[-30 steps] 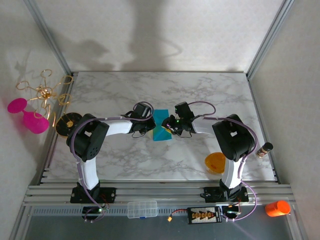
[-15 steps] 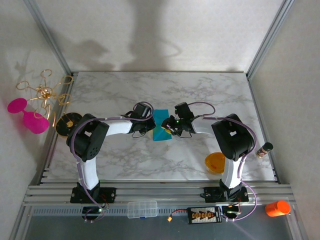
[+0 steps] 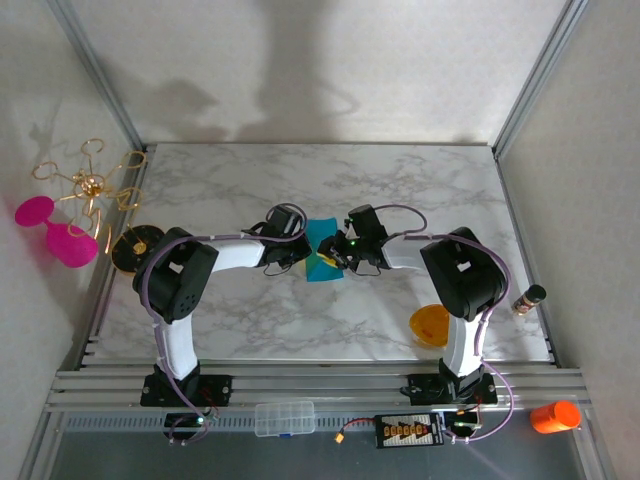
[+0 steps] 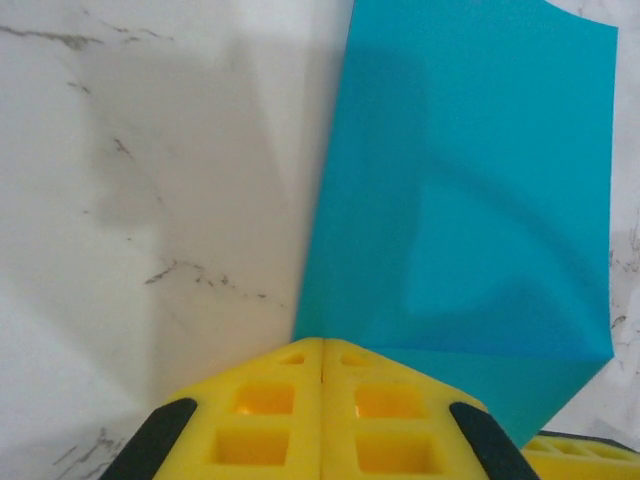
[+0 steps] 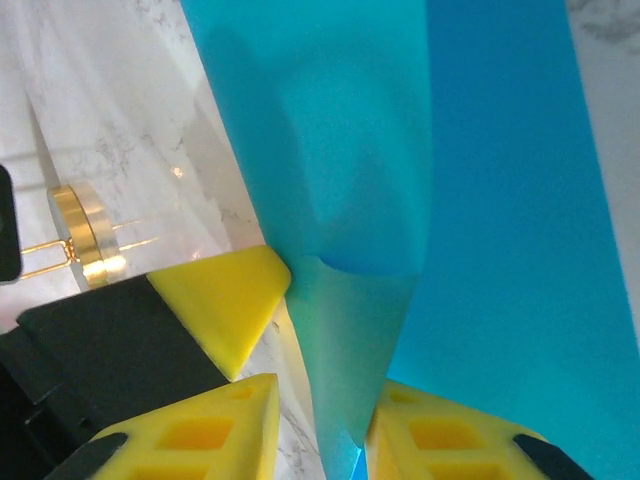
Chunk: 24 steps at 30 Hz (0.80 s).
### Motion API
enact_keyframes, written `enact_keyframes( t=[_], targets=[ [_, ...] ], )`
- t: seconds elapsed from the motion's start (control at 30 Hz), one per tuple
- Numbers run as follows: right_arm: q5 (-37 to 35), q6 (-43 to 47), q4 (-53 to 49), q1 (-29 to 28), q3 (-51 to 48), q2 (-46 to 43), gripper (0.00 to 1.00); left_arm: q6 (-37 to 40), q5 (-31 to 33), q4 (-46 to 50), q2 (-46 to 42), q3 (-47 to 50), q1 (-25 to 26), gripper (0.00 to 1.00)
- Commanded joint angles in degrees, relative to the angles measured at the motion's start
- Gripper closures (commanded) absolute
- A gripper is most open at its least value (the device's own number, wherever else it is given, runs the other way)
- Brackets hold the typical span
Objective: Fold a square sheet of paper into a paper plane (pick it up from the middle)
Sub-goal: Turn over the paper at the center of the table.
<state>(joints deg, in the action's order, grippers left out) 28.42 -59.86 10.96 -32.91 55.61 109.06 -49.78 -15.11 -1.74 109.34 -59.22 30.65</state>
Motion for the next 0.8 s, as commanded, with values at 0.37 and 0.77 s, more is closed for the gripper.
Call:
enact_keyframes(
  t=[0.37, 0.77],
  targets=[
    [-1.37, 1.35, 1.41, -0.69, 0.11, 1.71, 0.93, 0.43, -1.77, 6.57, -1.38, -3.68, -0.52, 0.92],
    [2.15, 7.06, 13.11, 3.55, -3.5, -8.58, 0.99, -1.83, -12.64, -2.86, -18.75, 3.62, -8.96, 0.51]
  ],
)
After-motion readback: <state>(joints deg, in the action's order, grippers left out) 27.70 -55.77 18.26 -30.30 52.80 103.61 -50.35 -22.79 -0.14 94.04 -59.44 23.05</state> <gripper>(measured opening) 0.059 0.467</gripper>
